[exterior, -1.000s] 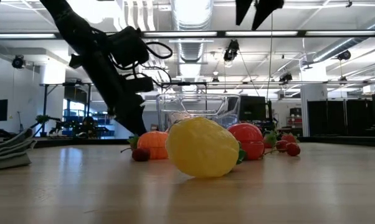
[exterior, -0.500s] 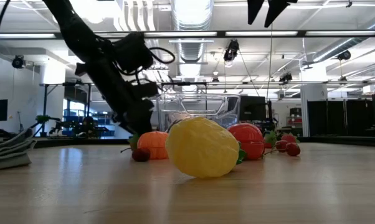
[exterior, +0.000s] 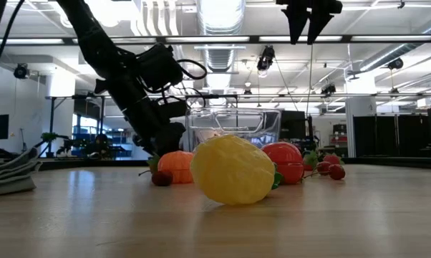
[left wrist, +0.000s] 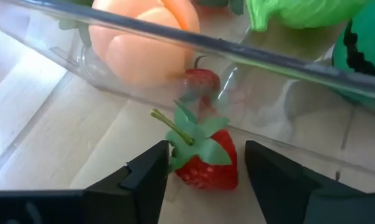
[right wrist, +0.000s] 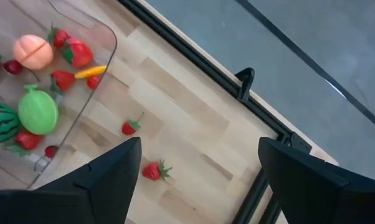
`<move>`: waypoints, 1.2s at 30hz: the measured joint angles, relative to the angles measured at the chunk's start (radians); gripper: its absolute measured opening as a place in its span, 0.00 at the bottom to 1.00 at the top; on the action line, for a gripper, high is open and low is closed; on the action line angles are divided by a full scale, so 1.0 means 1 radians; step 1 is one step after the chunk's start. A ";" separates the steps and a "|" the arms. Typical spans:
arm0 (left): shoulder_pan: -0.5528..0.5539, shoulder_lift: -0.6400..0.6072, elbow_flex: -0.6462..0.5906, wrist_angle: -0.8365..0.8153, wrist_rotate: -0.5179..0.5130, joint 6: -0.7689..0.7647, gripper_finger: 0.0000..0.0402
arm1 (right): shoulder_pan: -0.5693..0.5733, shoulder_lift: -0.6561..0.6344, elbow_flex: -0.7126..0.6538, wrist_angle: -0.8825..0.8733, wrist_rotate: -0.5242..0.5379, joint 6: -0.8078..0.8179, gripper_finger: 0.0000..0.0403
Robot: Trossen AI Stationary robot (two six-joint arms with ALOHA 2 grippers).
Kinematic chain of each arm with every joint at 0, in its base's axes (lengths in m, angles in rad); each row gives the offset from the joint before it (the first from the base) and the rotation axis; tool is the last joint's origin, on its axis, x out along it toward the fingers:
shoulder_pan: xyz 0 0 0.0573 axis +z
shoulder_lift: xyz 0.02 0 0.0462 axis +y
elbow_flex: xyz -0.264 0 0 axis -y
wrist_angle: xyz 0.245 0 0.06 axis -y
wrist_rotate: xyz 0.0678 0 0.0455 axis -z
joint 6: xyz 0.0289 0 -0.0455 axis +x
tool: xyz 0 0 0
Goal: Pick and placing Produce into tupperware
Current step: Put the red strawberry into the transparent container
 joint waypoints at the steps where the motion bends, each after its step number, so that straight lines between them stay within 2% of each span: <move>1: 0.000 0.000 -0.002 0.001 0.000 0.001 0.46 | 0.000 0.000 -0.005 0.000 0.000 -0.003 0.78; 8: 0.000 -0.006 -0.002 -0.006 0.002 0.007 0.31 | 0.000 0.000 -0.021 0.006 -0.001 -0.007 0.75; 13: 0.001 -0.050 0.003 -0.060 -0.002 0.005 0.31 | 0.000 0.000 0.002 0.023 -0.004 -0.007 0.75; 16: 0.001 -0.124 0.008 -0.087 -0.006 0.005 0.34 | 0.000 0.000 0.019 0.033 -0.004 -0.007 0.75; 21: 0.000 -0.303 0.008 -0.120 -0.088 0.012 0.34 | 0.000 0.000 0.041 0.036 -0.004 -0.005 0.74; 24: 0.006 -0.399 0.008 -0.058 -0.101 0.081 0.33 | 0.000 0.000 0.049 0.041 -0.005 -0.003 0.74; 26: 0.008 -0.429 0.008 0.035 -0.056 0.159 0.33 | 0.000 -0.001 0.049 0.048 -0.008 -0.003 0.74; 29: 0.018 -0.427 0.008 0.164 0.094 0.229 0.33 | 0.000 -0.001 0.049 0.074 -0.008 -0.003 0.74; 30: 0.019 -0.410 0.014 0.186 0.110 0.216 0.33 | 0.000 -0.001 0.049 0.085 -0.009 -0.003 0.74; 33: 0.020 -0.349 0.038 0.182 0.088 0.126 0.37 | 0.000 -0.001 0.049 0.101 -0.036 -0.002 0.74; 36: 0.021 -0.296 0.075 0.186 0.076 0.077 0.46 | 0.000 -0.001 0.049 0.105 -0.066 -0.002 0.74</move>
